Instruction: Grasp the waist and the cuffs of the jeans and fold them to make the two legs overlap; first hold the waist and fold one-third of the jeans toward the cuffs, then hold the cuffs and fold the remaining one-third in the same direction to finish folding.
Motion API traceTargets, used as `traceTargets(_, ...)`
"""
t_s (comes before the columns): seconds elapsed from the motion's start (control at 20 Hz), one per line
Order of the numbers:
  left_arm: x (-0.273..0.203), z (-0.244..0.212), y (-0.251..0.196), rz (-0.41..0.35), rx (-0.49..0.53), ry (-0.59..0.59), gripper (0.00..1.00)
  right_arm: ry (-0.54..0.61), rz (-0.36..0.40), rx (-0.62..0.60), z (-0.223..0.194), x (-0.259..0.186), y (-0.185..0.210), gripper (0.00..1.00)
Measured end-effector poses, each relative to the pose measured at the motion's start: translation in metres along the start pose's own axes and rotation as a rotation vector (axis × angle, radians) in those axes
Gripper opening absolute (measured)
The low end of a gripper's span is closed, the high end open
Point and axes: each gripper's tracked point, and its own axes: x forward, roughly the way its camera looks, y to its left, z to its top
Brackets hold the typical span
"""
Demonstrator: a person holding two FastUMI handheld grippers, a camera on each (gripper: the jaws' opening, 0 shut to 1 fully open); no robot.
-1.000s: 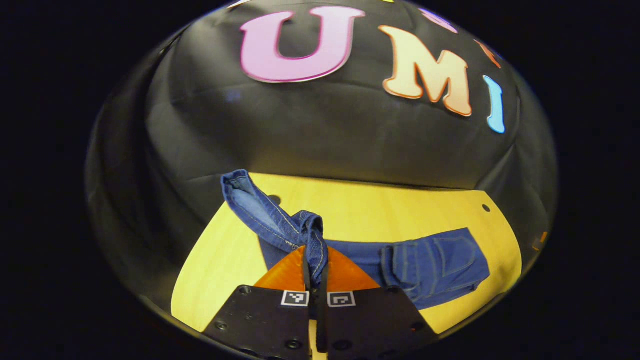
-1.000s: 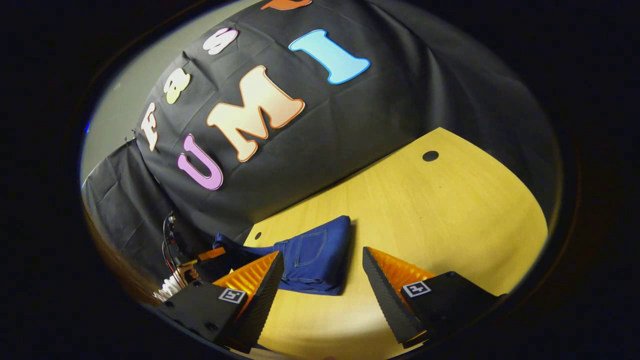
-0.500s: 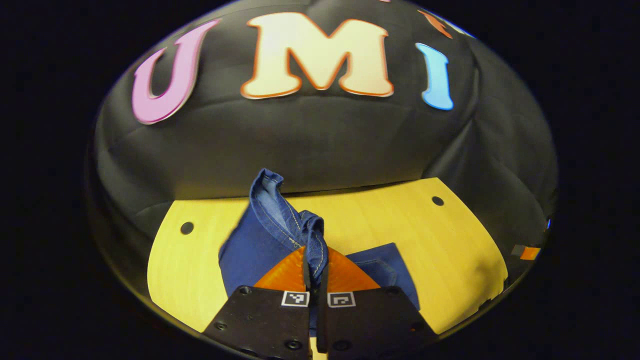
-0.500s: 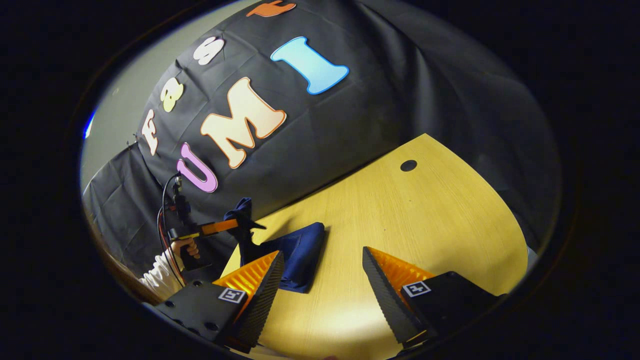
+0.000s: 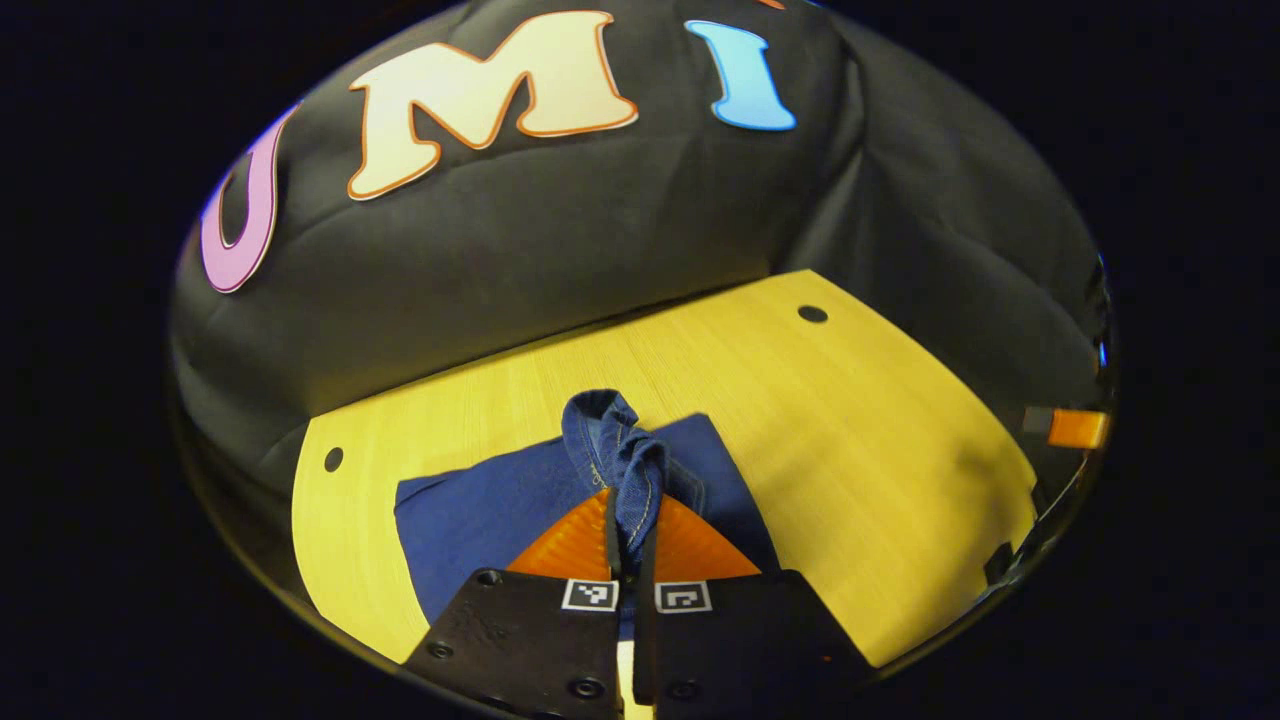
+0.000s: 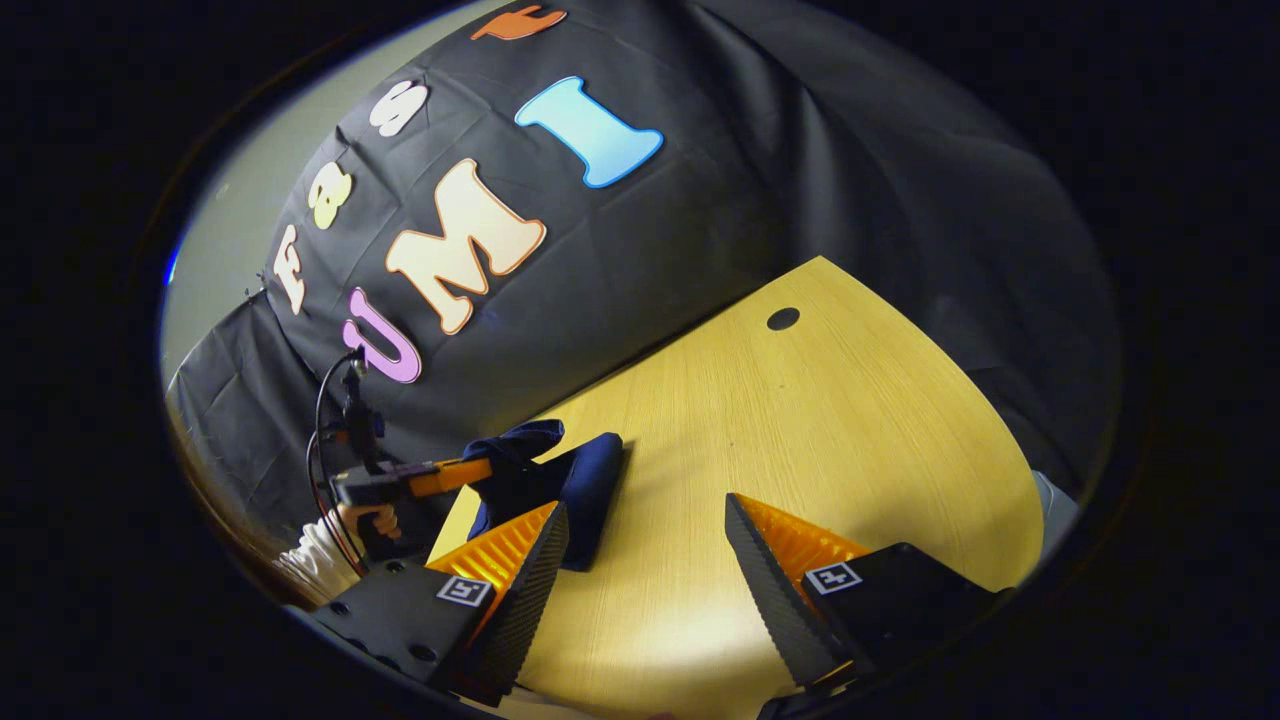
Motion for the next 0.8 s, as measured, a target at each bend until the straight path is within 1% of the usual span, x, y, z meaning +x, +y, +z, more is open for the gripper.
traceTargets(0.2,0.010,-0.057,-0.026,-0.004,-0.009,0.038,0.00,0.004,0.026,0.003,-0.003,0.004,0.012,0.98)
traceTargets(0.25,0.012,-0.064,-0.030,0.000,-0.008,0.037,0.02,0.007,0.026,0.000,-0.006,0.004,0.014,0.97)
traceTargets(0.3,0.016,-0.069,-0.033,-0.002,-0.008,0.026,0.06,0.011,0.020,-0.007,-0.009,0.004,0.015,0.97)
traceTargets(0.35,0.016,-0.073,-0.040,-0.022,-0.031,0.018,0.07,0.018,0.010,-0.013,-0.013,0.006,0.017,0.97)
traceTargets(0.45,0.004,-0.074,-0.055,-0.078,-0.122,-0.011,0.25,0.018,-0.001,-0.029,-0.019,0.003,0.025,0.98)
traceTargets(0.5,-0.003,-0.073,-0.051,-0.073,-0.156,-0.029,0.46,0.015,-0.004,-0.038,-0.022,0.003,0.032,0.98)
traceTargets(0.55,-0.013,-0.071,-0.045,-0.052,-0.175,-0.054,0.53,0.007,-0.008,-0.048,-0.024,0.003,0.041,0.98)
traceTargets(0.6,-0.028,-0.070,-0.033,-0.014,-0.185,-0.081,0.75,-0.006,-0.013,-0.056,-0.026,0.004,0.050,0.98)
traceTargets(0.65,-0.044,-0.070,-0.020,0.024,-0.192,-0.101,0.65,-0.022,-0.021,-0.059,-0.029,0.004,0.061,0.98)
traceTargets(0.7,-0.062,-0.071,-0.008,0.050,-0.197,-0.120,0.72,-0.036,-0.021,-0.056,-0.031,0.005,0.075,0.97)
traceTargets(0.8,-0.094,-0.071,0.010,0.071,-0.204,-0.161,0.71,-0.062,-0.016,-0.056,-0.040,0.008,0.103,0.98)
